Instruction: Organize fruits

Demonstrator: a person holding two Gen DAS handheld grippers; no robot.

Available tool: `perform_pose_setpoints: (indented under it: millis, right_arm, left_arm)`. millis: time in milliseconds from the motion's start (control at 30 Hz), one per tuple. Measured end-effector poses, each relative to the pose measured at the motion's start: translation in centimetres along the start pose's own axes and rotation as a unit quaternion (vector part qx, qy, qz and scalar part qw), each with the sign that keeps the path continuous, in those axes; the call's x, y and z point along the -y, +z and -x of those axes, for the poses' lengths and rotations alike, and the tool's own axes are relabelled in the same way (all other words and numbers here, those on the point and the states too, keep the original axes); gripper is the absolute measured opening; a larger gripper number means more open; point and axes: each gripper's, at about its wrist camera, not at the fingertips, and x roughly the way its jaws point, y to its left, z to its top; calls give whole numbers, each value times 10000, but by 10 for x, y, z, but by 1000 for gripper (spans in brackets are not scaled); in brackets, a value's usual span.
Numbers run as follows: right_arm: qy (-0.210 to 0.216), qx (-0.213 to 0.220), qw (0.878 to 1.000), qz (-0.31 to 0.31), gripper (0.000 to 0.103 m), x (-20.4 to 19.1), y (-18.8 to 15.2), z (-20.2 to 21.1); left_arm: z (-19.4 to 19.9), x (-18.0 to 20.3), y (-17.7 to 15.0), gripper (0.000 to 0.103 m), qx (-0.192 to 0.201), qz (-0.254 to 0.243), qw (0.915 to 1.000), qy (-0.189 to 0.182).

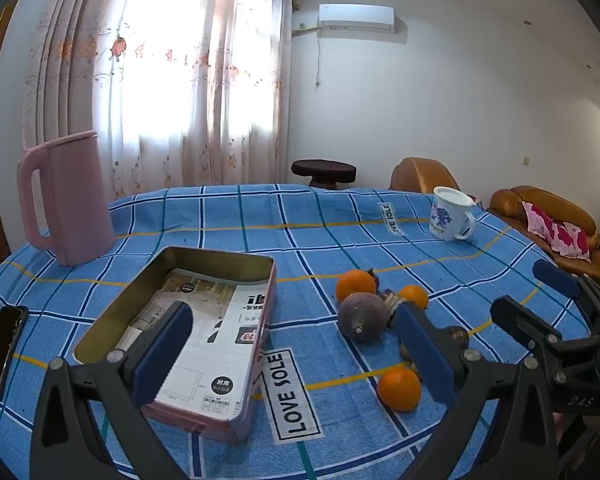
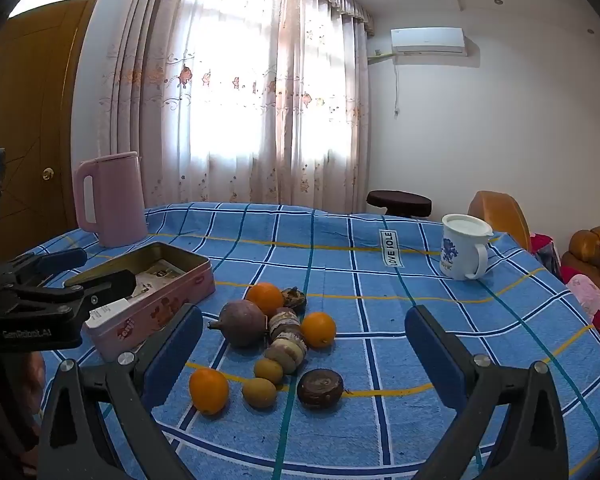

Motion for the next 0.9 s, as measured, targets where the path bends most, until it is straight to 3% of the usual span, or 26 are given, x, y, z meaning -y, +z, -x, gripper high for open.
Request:
perform_pose_setpoints:
  millis: [900]
  right_arm:
    - [6,-17,10000,19,102,-2,-3,-1]
  left_arm:
    - [0,0,0,103,-15,14,10000,0]
